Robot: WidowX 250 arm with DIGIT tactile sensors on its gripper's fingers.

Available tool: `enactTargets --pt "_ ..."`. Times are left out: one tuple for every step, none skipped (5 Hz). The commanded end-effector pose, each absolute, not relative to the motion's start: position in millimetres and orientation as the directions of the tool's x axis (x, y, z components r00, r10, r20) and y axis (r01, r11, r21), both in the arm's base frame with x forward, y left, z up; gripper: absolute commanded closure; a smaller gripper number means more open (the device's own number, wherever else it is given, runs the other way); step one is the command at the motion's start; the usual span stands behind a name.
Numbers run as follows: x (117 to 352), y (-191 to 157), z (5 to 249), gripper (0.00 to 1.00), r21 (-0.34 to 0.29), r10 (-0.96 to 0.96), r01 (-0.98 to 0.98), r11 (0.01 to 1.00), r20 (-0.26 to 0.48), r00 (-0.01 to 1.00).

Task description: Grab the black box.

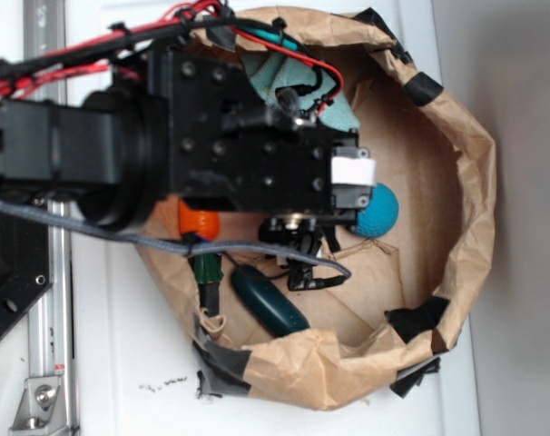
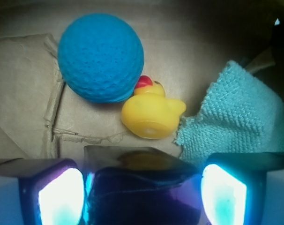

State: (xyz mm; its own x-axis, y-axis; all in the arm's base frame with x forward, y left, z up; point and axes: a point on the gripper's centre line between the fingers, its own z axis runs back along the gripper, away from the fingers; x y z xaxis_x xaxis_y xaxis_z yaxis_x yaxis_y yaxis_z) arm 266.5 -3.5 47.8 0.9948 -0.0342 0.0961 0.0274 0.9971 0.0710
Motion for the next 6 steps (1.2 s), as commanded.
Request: enactTargets --pt "259 -12 59 1.00 0.127 -0.102 0.090 0.988 0.093 0.990" --pt "270 -4 107 1.00 0.243 -0.225 0.175 0.954 0.196 0.954" --pt "275 11 158 1.00 0.281 -0.274 0.187 0.941 0.313 0.909" --pt "273 22 207 1.00 0.234 -0.271 0.199 0.952 0.334 0.903" --pt "270 24 230 1.00 0.121 -0.236 0.208 0.970 0.300 0.924" --pt "263 16 224 1.00 0.117 -0.272 0.249 0.961 0.251 0.929"
